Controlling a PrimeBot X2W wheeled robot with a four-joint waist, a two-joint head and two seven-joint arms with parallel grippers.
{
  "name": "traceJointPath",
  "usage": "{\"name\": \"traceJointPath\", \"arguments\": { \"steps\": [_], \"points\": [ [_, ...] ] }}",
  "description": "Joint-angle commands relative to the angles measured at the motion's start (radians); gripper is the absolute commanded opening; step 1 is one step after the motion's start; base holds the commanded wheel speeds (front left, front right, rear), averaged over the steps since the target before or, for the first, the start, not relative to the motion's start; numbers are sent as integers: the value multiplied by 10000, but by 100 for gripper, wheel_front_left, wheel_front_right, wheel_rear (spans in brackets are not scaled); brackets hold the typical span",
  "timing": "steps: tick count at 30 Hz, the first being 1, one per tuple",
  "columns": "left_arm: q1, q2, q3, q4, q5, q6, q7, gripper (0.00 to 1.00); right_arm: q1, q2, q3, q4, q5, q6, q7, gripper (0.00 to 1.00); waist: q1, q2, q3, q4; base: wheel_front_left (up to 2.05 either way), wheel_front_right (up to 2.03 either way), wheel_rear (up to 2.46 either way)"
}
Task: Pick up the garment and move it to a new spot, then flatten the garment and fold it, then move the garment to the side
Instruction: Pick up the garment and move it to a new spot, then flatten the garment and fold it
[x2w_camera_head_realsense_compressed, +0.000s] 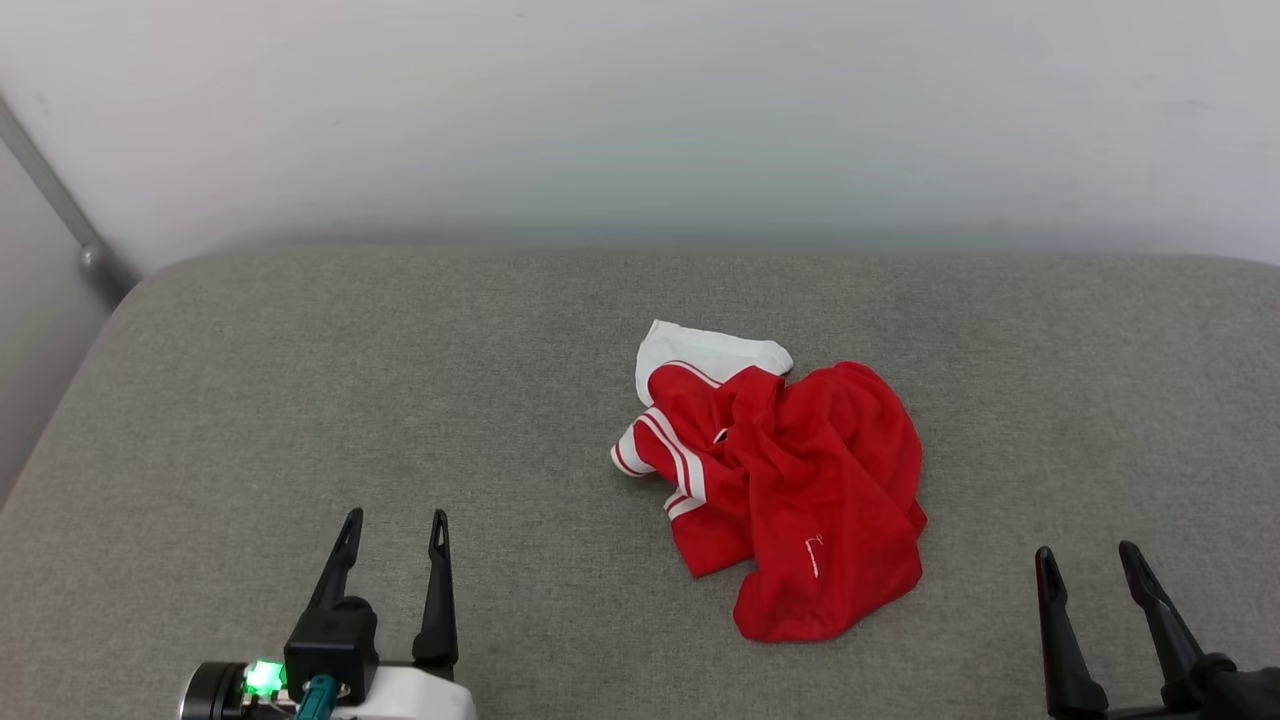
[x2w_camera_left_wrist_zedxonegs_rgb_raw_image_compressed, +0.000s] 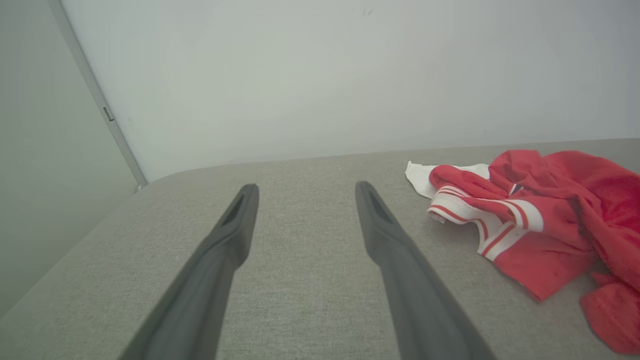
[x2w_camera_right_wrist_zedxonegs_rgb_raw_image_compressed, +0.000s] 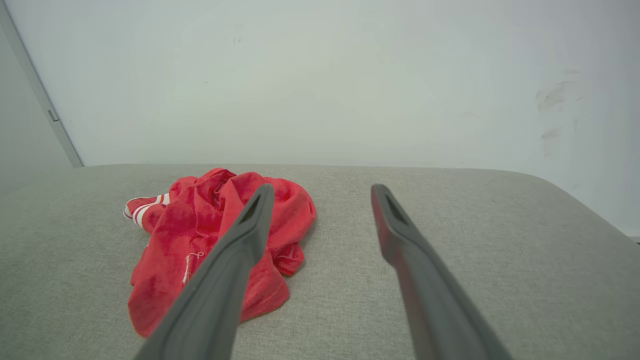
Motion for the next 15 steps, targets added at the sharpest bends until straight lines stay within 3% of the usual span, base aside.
{"name": "traceJointPath", "arguments": {
  "steps": [1,15],
  "points": [
    [184,-102,152,39,151,-122,-25,100,113,15,4,37,65,-7,-20,100,1,-1,-36,4,0,0,0],
    [847,-878,1212,155,1231,-1038,-25,100,408,15,128,126,256,-7,-20,100,1,-1,-169,72,0,0,0]
  ]
}}
